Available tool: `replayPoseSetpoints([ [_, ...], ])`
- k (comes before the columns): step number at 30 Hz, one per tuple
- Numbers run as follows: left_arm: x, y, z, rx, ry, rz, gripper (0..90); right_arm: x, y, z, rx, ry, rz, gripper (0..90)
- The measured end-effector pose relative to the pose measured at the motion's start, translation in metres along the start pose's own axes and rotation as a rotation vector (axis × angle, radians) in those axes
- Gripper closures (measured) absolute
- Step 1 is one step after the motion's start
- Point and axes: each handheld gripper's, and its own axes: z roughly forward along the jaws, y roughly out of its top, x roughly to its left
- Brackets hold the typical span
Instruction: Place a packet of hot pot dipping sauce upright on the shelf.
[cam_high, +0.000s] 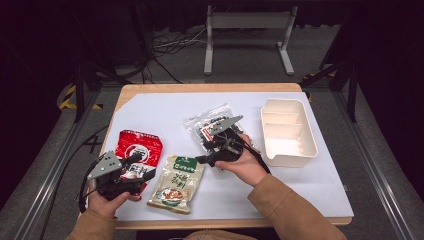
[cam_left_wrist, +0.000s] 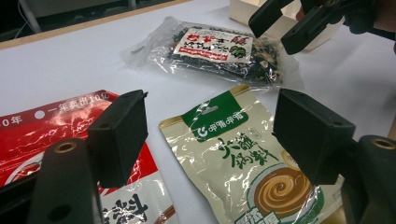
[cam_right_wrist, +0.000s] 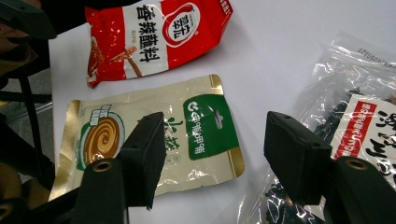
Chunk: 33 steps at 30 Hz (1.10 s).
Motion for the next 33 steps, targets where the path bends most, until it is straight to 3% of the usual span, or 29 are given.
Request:
replayPoseSetpoints([
  [8,0.002,-0.002,0.003,0.021,0.019,-0.015,26.6,-0.006,-0.001,0.012,0.038,-0.011,0.009,38.3],
  [27,0.004,-0.003,0.005,0.029,0.012,-0.029,26.4,-0.012,-0.006,0.048,0.162,0.007,0.02,39.7],
  [33,0.004,-0.003,0.006,0.033,0.009,-0.028,26.4,-0.015,-0.009,0.056,0.201,0.02,0.051,39.6],
])
